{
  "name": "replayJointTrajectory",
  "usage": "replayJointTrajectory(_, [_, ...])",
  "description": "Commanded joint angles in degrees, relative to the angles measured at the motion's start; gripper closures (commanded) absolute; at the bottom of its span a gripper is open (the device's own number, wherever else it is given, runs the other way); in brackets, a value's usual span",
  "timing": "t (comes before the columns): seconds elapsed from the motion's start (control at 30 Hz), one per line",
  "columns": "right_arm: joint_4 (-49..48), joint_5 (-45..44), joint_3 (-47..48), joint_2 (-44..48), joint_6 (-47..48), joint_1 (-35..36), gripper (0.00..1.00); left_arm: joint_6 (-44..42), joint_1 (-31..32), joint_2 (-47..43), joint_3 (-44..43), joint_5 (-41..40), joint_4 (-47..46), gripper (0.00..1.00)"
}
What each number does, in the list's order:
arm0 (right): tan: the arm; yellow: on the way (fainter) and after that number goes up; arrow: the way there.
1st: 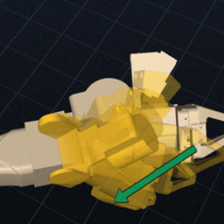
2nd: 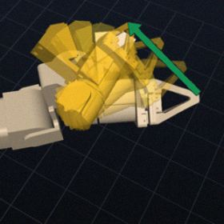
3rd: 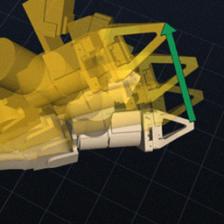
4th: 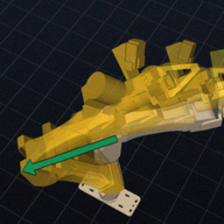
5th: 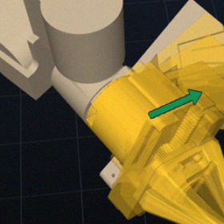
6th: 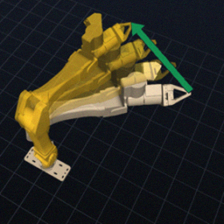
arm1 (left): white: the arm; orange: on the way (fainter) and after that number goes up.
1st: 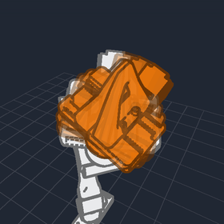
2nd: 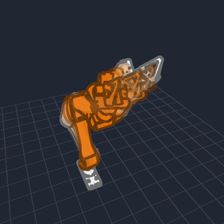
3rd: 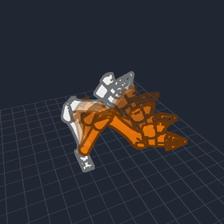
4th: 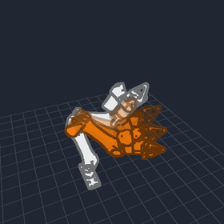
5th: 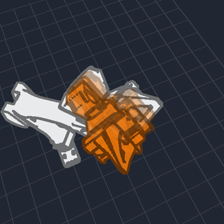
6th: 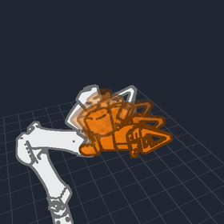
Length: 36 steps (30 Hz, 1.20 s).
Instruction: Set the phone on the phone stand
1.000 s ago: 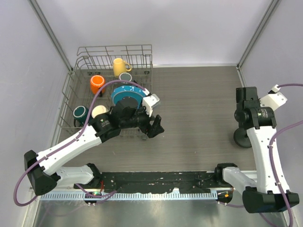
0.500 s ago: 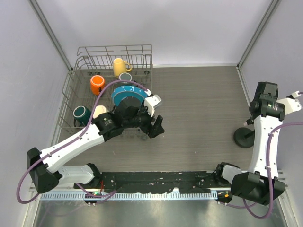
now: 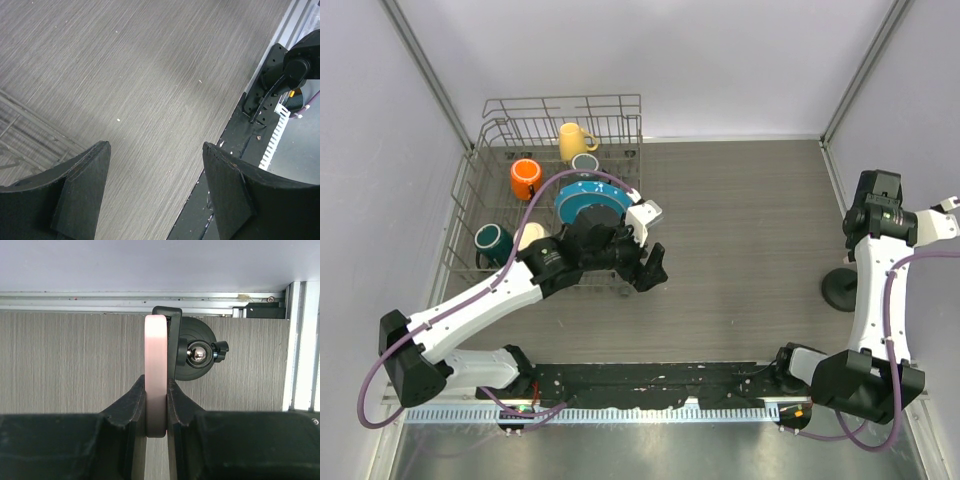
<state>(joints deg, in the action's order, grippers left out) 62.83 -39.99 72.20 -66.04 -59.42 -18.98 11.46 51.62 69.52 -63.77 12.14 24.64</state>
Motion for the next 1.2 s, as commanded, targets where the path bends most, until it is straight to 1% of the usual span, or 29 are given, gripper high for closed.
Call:
replayJointTrajectory(0.0, [-6.1,-8.2,1.4,0.9,-3.1,-0.2,1.0,0.3,-0.1,-0.4,-2.6,0.3,-0.7,0.22])
replayJointTrajectory(0.3, [-7.2,-7.4,0.5,-0.8,-3.2,-0.2,1.0,0.1,0.0,-0.7,-2.7,-0.1,-0.5,0.22])
replayJointTrajectory(0.33, [-7.5,-7.3,0.0,-0.9,-3.2,-0.2,0.98,0.1,-0.1,-0.6,-2.7,-0.1,-0.5,0.22])
replayJointTrajectory(0.4, [-8.6,-6.9,-0.4,-0.8,-3.0,-0.2,0.91,0.1,-0.1,-0.5,-2.8,0.0,-0.4,0.22])
replayJointTrajectory(0.43, [-9.0,-6.2,-0.9,-0.9,-2.6,-0.2,0.81,0.1,-0.1,-0.5,-2.8,0.0,-0.4,0.22])
replayJointTrajectory(0.5, [-10.1,-5.5,-1.2,-1.1,-1.4,-0.2,0.71,0.1,0.0,-0.4,-2.8,-0.1,-0.3,0.22])
replayJointTrajectory(0.53, [-10.4,-5.1,-1.2,-1.3,-1.1,-0.2,0.6,0.1,-0.1,-0.4,-2.8,-0.1,-0.3,0.22])
replayJointTrajectory(0.6, [-11.1,-4.6,-1.2,-1.6,-0.1,-0.2,0.54,0.1,0.0,-0.4,-2.9,-0.1,-0.3,0.22])
replayJointTrajectory(0.63, [-11.2,-4.5,-1.2,-1.6,0.2,-0.2,0.46,0.1,0.0,-0.3,-2.9,0.0,-0.3,0.22])
replayJointTrajectory(0.7, [-11.9,-4.4,-1.0,-1.6,1.6,-0.2,0.35,0.0,0.0,-0.3,-2.8,-0.2,-0.3,0.22])
replayJointTrajectory(0.73, [-12.0,-4.6,-0.7,-1.6,1.9,-0.2,0.26,0.0,-0.1,-0.3,-2.9,-0.2,-0.2,0.22])
replayJointTrajectory(0.77, [-12.1,-5.2,-0.2,-1.8,2.5,-0.2,0.21,0.0,-0.1,-0.2,-2.9,-0.2,-0.2,0.22])
replayJointTrajectory(0.83, [-11.9,-5.4,1.2,-2.5,4.6,-0.2,0.14,0.0,-0.1,0.0,-3.0,-0.1,-0.1,0.22])
replayJointTrajectory(0.97, [-12.3,-4.5,3.1,-2.3,9.8,0.0,0.1,0.0,-0.1,0.0,-2.9,-0.1,-0.1,0.22])
replayJointTrajectory(1.0, [-12.8,-5.5,3.4,-1.9,11.3,0.4,0.09,0.0,-0.1,0.2,-2.9,-0.2,-0.1,0.23])
replayJointTrajectory(1.07, [-14.4,-6.3,4.2,-0.5,17.9,1.1,0.09,0.0,0.0,0.4,-2.9,-0.1,-0.1,0.22])
replayJointTrajectory(1.1, [-18.6,-3.3,3.8,0.0,21.5,1.5,0.09,0.0,-0.1,0.5,-2.9,-0.2,-0.1,0.22])
replayJointTrajectory(1.13, [-20.7,-1.2,3.8,1.0,30.2,1.7,0.09,0.0,0.0,0.7,-2.9,-0.2,-0.1,0.22])
replayJointTrajectory(1.17, [-22.1,0.1,4.0,1.4,33.1,2.0,0.09,0.0,-0.1,0.8,-2.9,-0.1,-0.1,0.22])
